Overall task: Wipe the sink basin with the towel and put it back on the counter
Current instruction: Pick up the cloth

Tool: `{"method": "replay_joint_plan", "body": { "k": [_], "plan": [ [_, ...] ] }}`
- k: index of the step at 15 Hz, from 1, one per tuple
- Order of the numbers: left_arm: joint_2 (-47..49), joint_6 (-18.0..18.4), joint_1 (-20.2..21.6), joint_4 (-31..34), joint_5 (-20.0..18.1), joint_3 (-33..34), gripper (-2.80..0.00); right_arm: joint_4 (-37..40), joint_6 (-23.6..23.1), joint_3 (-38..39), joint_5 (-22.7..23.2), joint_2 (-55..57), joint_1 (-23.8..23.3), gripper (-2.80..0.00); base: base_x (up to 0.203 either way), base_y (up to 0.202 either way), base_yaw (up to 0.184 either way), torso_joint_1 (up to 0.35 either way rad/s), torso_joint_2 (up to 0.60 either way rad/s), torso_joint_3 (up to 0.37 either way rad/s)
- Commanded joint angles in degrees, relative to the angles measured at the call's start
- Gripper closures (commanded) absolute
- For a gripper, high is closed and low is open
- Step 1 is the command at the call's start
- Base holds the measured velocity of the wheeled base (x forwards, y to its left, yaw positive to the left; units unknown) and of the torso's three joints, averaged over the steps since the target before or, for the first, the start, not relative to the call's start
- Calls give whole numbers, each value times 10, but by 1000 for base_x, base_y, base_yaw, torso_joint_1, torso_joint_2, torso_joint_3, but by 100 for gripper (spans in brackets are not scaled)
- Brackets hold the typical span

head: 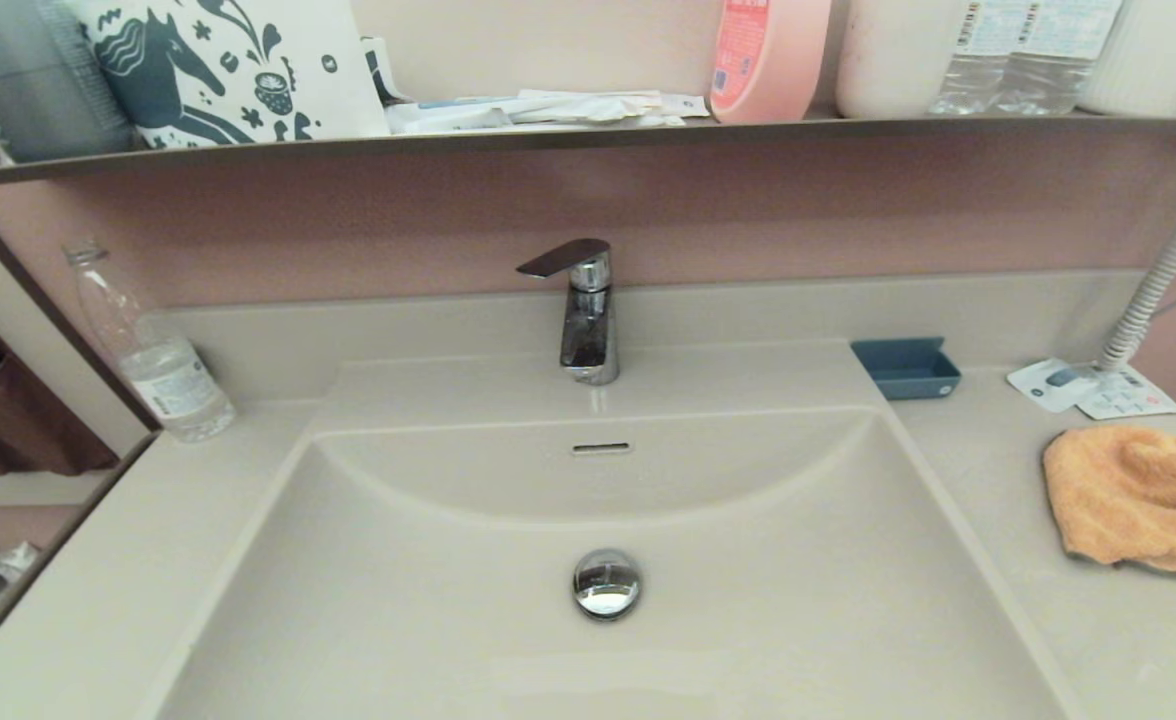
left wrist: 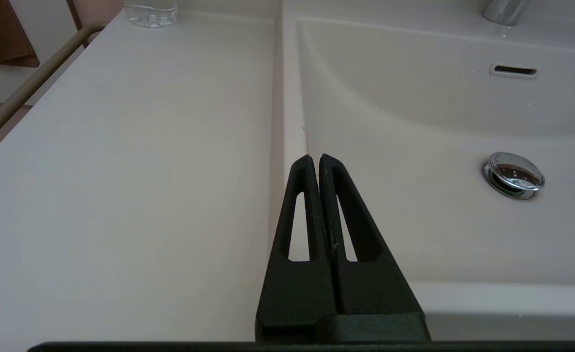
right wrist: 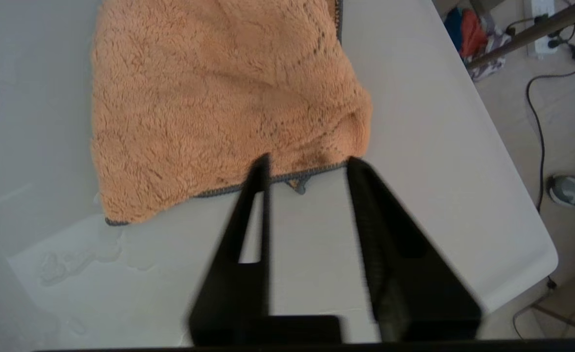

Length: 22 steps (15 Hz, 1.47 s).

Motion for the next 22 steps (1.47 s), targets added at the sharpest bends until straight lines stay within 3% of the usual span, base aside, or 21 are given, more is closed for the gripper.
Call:
{"method": "replay_joint_plan", "body": {
  "k": [1, 4, 7, 12, 21, 22],
  "plan": [
    [1, -1, 0, 0, 0, 0, 0, 36, 0, -44, 1, 38, -1, -280, 0, 0, 0, 0, 0, 0],
    [1, -1, 0, 0, 0, 0, 0, 129, -9, -137, 17, 103, -15, -280, 0, 0, 0, 0, 0, 0],
    [1, -1, 0, 0, 0, 0, 0, 199, -94, -181, 43, 132, -39, -280, 0, 0, 0, 0, 0, 0],
    [1, -1, 0, 0, 0, 0, 0, 203, -128, -242, 88, 190, -48, -280, 0, 0, 0, 0, 0, 0],
    [1, -1, 0, 0, 0, 0, 0, 197, -153, -243, 129, 263, -49, -280, 0, 0, 0, 0, 0, 0],
    [1, -1, 0, 0, 0, 0, 0, 191, -154, -243, 131, 268, -49, 0, 0, 0, 0, 0, 0, 0]
  ]
}}
